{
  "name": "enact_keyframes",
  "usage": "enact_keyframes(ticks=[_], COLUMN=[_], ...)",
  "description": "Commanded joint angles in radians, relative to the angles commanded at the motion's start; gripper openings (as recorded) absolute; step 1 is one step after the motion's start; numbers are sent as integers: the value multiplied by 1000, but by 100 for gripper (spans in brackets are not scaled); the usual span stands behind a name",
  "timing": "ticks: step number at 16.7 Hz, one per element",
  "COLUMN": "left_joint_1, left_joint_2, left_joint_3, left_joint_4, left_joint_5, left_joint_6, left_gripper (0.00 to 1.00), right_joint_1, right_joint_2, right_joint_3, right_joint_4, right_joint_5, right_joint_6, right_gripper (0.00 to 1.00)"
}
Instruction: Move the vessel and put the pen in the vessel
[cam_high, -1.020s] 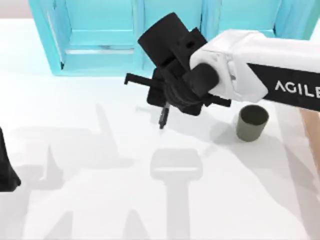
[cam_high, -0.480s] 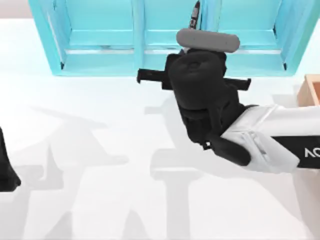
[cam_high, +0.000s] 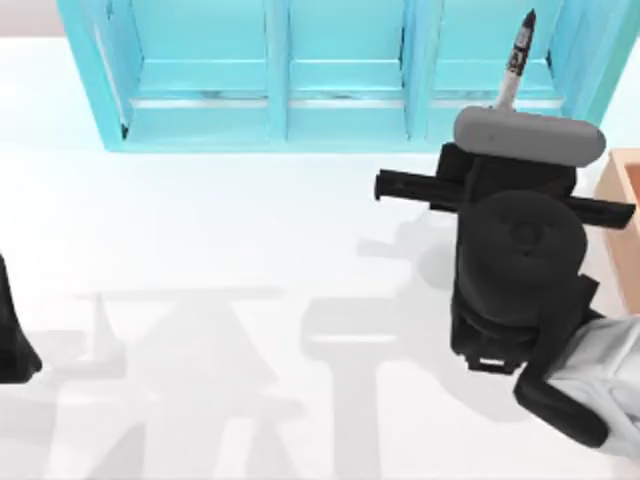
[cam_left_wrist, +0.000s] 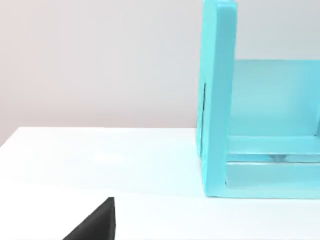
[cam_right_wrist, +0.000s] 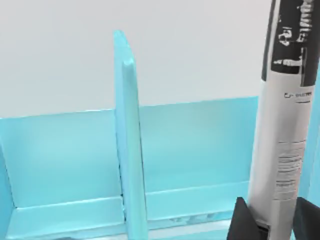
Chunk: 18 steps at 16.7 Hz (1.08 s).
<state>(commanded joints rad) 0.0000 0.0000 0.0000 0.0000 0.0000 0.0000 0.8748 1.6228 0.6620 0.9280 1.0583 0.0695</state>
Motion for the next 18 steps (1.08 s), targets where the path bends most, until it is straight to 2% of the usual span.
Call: enact_keyframes(ticks=[5,10,13,18], left_joint_1=[0,0,0,0], left_joint_2=[0,0,0,0], left_joint_3=[0,0,0,0], left_joint_4=[0,0,0,0], left_joint_5=[0,0,0,0], left_joint_6=[0,0,0,0], left_gripper=[100,100,100,100], right_joint_1=[11,12,-3,-102], right_joint_2=[-63,-65,-47,46], right_joint_3=[-104,-110,-102,-65], right_joint_4=[105,112,118,172], right_joint_5=[99,106,89,-8], right_joint_6=[-95,-98,-96,-91], right_gripper=[0,0,0,0])
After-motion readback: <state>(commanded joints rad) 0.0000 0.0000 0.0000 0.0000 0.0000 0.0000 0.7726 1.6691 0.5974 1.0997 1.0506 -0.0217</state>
